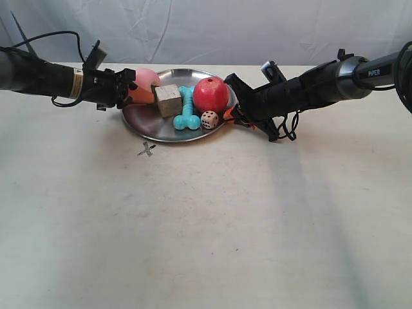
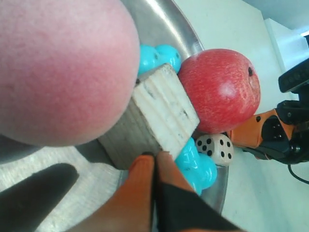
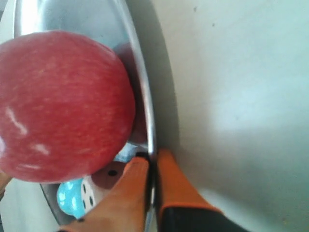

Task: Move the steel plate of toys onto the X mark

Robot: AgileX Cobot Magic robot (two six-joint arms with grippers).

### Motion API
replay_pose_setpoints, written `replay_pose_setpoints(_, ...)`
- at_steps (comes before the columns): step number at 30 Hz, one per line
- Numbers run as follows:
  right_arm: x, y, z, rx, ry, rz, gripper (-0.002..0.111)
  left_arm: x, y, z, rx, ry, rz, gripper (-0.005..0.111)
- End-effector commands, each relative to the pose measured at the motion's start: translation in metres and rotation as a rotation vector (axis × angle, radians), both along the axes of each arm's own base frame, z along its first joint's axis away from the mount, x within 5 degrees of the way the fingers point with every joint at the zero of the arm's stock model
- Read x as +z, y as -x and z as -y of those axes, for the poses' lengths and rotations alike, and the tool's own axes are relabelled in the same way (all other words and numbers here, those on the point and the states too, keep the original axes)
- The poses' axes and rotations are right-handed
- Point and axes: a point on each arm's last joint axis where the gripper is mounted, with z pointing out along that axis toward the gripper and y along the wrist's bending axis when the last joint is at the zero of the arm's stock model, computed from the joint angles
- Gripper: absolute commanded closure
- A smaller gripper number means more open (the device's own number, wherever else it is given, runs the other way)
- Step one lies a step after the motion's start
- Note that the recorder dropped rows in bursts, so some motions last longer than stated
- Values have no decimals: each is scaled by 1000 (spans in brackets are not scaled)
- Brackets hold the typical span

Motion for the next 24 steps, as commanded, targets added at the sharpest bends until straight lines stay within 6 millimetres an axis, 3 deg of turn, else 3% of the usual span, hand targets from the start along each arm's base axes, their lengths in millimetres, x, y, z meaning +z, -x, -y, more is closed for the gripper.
replay_pose_setpoints(1,-11,5,-2,43,29,-19,109,6,2,1,-21,26,3,97)
replay_pose_setpoints(6,-11,5,-2,44,25,-22,109,8,5,2,-52,55,-10,80)
replay_pose_setpoints(11,-11,5,-2,47,25,-22,109,13,10,1,-113,109,-25,79)
replay_pose_setpoints(15,-11,6,-2,51,28,-22,109,24,11,-9,-118,128,-10,87)
replay_pose_setpoints(19,-11,5,-2,49,28,-22,109,41,9,-23,-90,125,28,107)
replay_pose_setpoints(24,-11,5,-2,49,28,-22,109,59,7,-46,-44,120,69,107)
